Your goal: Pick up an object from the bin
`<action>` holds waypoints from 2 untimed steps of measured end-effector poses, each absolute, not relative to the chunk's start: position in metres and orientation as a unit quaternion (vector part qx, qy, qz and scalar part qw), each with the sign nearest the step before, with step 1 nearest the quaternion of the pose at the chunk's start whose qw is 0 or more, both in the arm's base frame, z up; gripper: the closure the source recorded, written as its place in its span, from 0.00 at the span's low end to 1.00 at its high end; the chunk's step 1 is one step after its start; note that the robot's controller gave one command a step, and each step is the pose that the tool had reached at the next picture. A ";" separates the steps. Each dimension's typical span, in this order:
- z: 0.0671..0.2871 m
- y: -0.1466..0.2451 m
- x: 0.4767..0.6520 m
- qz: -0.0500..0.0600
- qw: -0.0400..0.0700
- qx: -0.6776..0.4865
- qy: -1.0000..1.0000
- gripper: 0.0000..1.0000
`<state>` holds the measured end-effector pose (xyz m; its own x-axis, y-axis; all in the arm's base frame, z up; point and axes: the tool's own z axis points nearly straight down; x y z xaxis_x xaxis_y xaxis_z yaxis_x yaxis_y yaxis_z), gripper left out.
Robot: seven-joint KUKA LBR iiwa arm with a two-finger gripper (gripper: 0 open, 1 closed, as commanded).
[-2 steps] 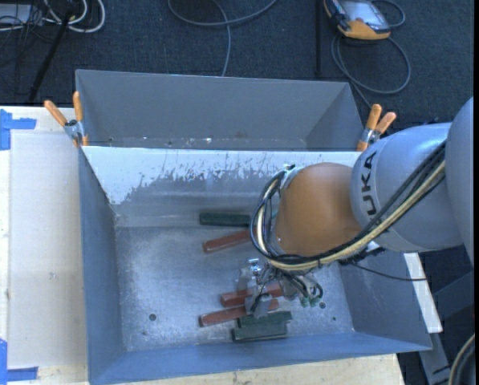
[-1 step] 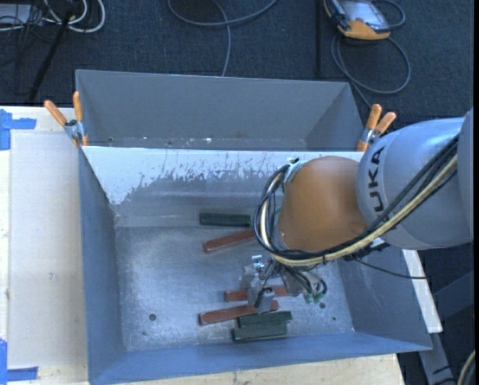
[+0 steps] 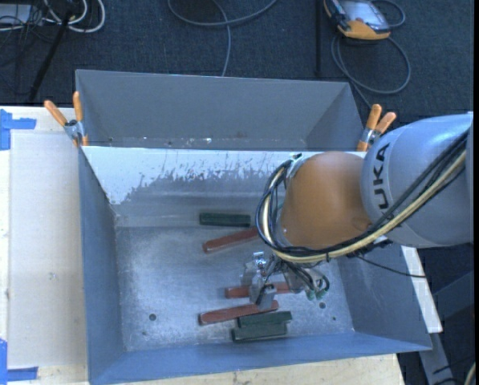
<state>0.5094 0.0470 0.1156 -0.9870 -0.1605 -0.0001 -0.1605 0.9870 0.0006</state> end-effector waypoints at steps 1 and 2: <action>0.125 0.047 0.509 0.000 0.000 -0.080 0.997 1.00; 0.133 0.047 0.509 0.000 0.000 -0.080 0.997 1.00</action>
Offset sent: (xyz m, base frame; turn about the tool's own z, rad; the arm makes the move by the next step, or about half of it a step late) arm 0.0002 0.0001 0.0333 0.0000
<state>0.5093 0.0473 0.1326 -0.9873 -0.1590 -0.0003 -0.1590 0.9873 0.0004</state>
